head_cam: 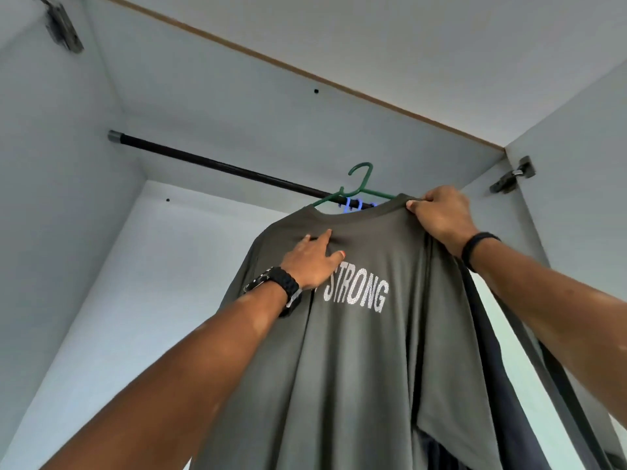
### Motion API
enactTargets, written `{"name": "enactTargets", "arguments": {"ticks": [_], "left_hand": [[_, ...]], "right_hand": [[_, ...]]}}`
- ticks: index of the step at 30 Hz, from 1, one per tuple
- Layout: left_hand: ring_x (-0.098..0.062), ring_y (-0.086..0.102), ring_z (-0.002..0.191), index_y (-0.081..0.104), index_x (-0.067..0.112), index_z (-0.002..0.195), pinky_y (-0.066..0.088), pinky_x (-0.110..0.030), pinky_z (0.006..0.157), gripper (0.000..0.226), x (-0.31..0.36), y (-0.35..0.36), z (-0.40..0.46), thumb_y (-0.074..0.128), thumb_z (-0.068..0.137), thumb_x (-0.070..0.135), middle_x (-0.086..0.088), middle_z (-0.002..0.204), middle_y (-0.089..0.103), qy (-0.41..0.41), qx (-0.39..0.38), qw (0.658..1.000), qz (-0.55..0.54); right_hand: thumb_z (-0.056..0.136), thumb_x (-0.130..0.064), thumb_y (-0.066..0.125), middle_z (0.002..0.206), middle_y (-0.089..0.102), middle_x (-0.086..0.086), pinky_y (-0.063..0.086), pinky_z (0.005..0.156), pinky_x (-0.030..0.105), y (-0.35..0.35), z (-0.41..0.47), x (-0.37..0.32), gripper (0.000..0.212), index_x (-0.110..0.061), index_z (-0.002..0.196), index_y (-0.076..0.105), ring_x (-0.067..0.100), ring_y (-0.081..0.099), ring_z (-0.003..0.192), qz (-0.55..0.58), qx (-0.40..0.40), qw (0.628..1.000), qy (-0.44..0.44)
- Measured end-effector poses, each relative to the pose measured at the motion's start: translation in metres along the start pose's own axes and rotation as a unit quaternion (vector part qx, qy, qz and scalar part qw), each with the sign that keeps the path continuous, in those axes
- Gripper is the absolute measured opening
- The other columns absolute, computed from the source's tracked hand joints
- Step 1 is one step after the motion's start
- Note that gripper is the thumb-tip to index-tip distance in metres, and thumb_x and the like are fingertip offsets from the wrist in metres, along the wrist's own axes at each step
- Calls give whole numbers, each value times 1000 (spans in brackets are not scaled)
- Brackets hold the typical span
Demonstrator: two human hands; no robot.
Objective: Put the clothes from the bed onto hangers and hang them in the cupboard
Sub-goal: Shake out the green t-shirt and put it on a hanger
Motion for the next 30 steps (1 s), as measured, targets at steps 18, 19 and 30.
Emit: {"name": "enactTargets", "arguments": {"ticks": [18, 19, 30], "left_hand": [[-35, 38, 134, 16, 24, 151, 35, -42, 109, 60, -102, 119, 190, 36, 97, 40, -16, 150, 32, 16, 15, 990, -138], [-32, 33, 137, 18, 24, 151, 31, -40, 112, 60, -103, 127, 193, 36, 97, 41, -14, 153, 28, 21, 14, 990, -139], [-26, 24, 143, 6, 31, 151, 23, -41, 114, 86, -105, 153, 189, 36, 83, 75, -8, 158, 19, 35, -16, 974, -222]], "right_hand": [[85, -13, 55, 103, 67, 17, 38, 75, 23, 180, 111, 34, 20, -2, 96, 69, 31, 59, 97, -102, 85, 987, -95], [85, -11, 54, 102, 67, 18, 39, 74, 24, 188, 112, 37, 20, -2, 95, 69, 33, 60, 97, -109, 89, 986, -92], [89, -8, 53, 114, 61, 20, 46, 82, 31, 216, 119, 37, 22, 0, 105, 66, 37, 57, 108, -119, 111, 984, -66]]}}
Point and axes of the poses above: each hand's wrist, its own z-axis towards the middle knuckle, its own y-axis out of the palm, x = y × z, the point moved 9 cm from there along z, towards the middle knuckle
